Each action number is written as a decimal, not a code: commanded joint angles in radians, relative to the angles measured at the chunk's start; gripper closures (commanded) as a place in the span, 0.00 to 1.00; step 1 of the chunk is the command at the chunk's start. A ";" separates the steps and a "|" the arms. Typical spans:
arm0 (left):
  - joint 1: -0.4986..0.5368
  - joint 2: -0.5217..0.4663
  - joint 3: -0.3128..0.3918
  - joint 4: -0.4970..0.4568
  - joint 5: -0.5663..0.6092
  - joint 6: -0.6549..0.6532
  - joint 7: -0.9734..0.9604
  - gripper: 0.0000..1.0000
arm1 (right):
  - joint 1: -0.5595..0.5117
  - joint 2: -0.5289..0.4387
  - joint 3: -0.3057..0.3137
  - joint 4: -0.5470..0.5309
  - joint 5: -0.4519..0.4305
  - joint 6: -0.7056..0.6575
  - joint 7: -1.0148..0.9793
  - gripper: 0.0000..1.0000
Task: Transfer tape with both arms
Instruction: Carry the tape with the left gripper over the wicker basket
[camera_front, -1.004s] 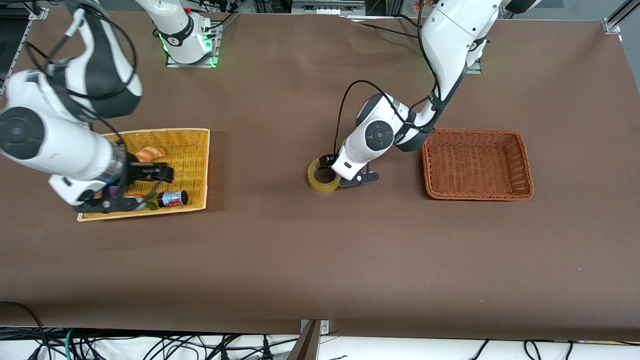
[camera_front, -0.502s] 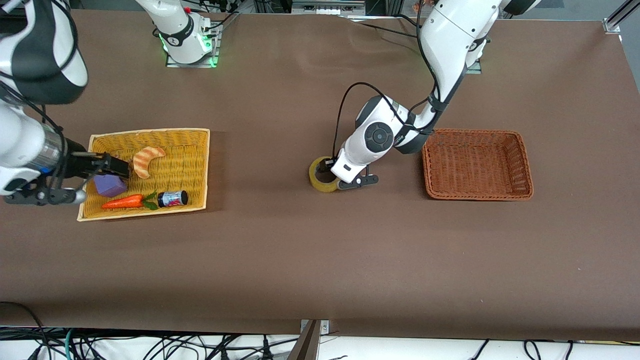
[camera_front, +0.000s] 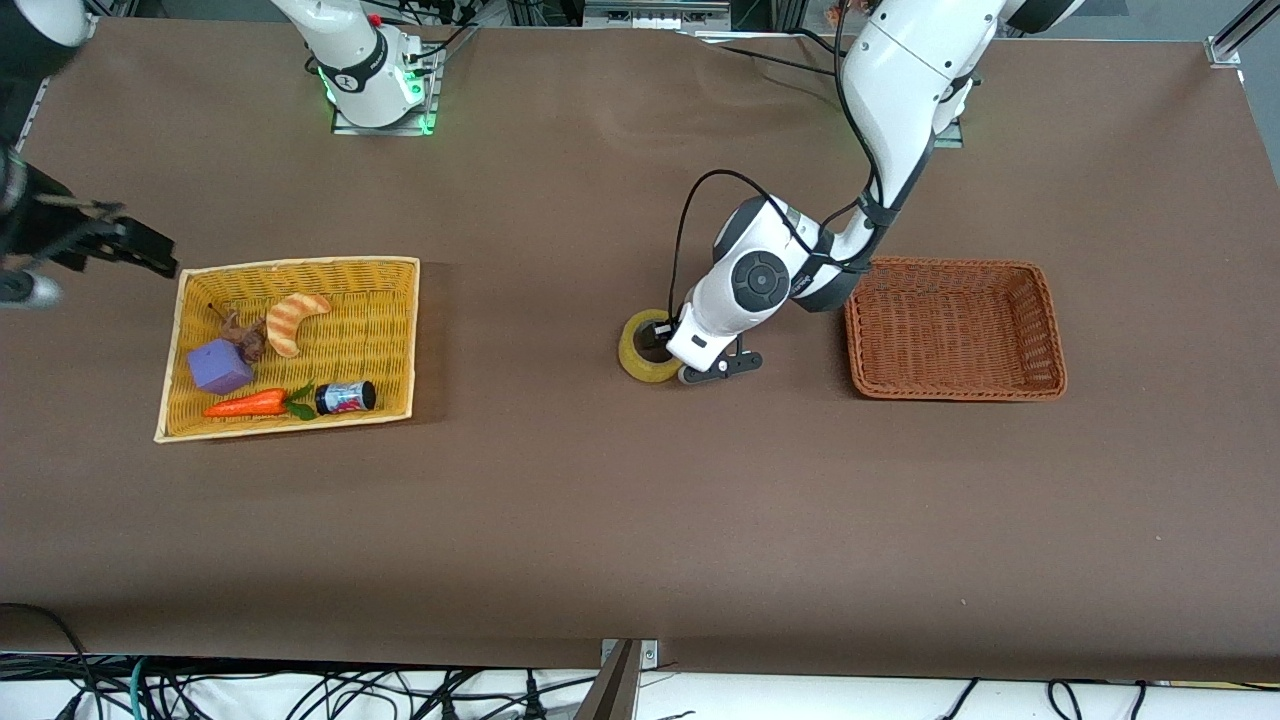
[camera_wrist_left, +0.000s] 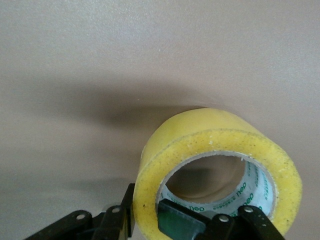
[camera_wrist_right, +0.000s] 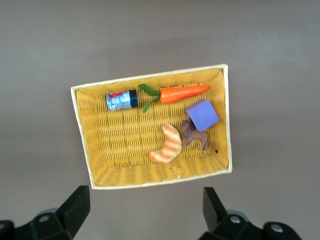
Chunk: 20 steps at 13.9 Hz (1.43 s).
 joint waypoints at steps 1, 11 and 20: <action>-0.012 0.049 0.023 0.093 -0.010 0.007 0.010 1.00 | -0.003 -0.039 -0.045 -0.046 0.005 0.005 -0.138 0.00; 0.221 -0.305 0.081 -0.028 0.015 -0.462 0.507 1.00 | -0.005 0.004 -0.044 -0.013 0.008 0.005 -0.128 0.00; 0.382 -0.405 0.217 -0.266 0.308 -0.448 0.995 1.00 | 0.001 0.042 -0.038 0.036 0.008 -0.005 -0.131 0.00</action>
